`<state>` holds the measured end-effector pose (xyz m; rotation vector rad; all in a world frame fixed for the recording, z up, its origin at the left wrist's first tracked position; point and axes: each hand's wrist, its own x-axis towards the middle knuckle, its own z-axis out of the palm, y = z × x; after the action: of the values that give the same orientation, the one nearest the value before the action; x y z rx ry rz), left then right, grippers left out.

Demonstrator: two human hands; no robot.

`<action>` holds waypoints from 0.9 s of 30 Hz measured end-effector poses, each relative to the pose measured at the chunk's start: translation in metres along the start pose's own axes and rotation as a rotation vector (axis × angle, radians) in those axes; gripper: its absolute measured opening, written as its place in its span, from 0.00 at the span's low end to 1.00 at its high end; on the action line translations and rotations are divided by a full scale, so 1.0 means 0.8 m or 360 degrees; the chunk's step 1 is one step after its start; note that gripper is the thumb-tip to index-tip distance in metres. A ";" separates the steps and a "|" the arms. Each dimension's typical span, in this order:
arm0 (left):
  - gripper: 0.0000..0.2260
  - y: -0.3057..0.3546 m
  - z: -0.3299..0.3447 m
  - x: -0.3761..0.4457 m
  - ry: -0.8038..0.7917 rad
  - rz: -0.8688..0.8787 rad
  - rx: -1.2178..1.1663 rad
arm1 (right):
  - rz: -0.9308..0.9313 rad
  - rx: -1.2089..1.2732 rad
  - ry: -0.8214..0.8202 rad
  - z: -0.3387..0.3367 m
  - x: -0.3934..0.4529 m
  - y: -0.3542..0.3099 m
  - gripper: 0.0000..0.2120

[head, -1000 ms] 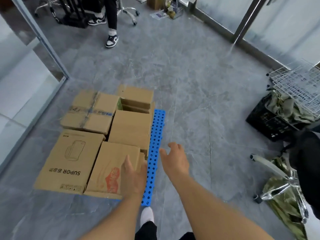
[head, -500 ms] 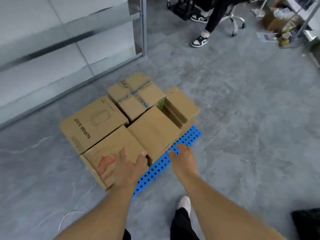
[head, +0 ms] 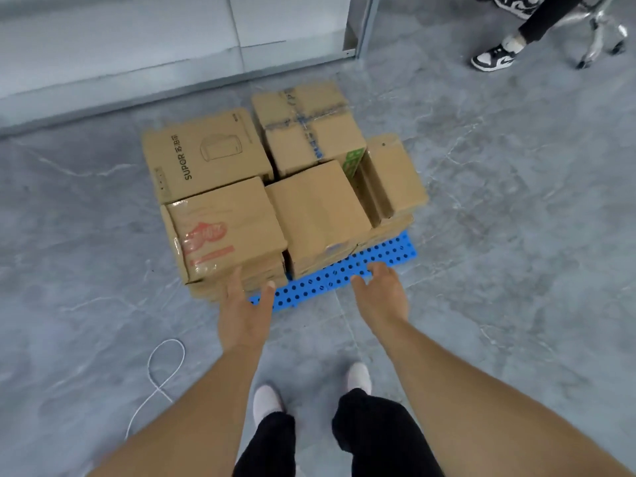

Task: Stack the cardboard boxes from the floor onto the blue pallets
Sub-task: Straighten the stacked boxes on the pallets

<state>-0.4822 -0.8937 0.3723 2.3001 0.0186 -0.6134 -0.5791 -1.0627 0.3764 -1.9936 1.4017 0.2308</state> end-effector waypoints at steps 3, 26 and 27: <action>0.28 -0.013 0.024 -0.017 0.0048 -0.0099 -0.0071 | -0.0077 -0.0099 -0.0100 0.007 0.015 0.014 0.21; 0.32 -0.226 0.387 0.141 0.0510 -0.0262 0.0065 | -0.0589 -0.0302 -0.0200 0.229 0.339 0.243 0.24; 0.31 -0.239 0.400 0.157 0.0539 -0.0237 0.0002 | -0.0626 -0.0278 -0.0137 0.243 0.357 0.248 0.23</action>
<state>-0.5432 -0.9904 -0.0043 2.3931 0.3530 -0.2897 -0.5942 -1.1987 0.0021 -2.3249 0.9370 0.2633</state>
